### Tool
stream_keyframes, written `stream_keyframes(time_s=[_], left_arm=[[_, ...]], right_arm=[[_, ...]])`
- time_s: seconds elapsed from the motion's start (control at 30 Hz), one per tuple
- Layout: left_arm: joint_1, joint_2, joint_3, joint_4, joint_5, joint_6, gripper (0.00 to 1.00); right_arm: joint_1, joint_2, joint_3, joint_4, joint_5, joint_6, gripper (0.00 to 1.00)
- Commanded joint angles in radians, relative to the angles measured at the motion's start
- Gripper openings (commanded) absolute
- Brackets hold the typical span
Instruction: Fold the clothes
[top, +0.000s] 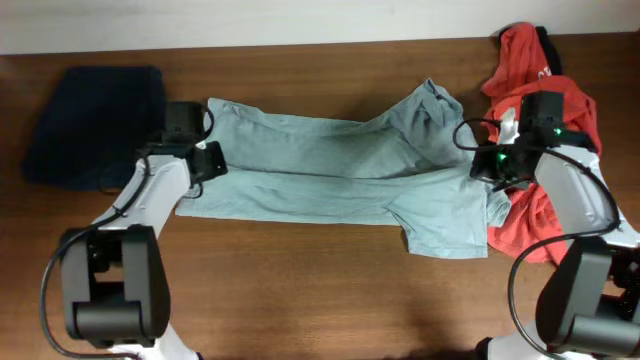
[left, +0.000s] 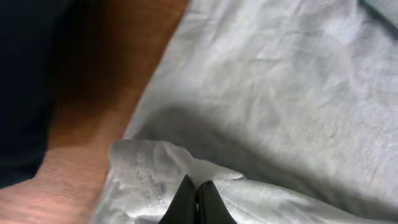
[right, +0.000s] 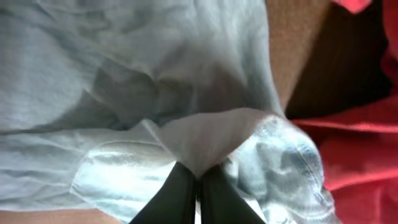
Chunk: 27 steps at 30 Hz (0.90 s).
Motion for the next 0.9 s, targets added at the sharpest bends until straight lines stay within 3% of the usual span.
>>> stream_keyframes(time_s=[0.0,0.87], left_arm=[[-0.015,0.037,-0.001,0.020,0.000,-0.002,0.01],[-0.018,0.047,-0.001,0.097,-0.162,-0.003,0.01]], right_arm=[[0.015,0.016,0.009,0.025,-0.009,-0.001,0.04],[0.012,0.102,0.009,0.105,0.074,0.007,0.04]])
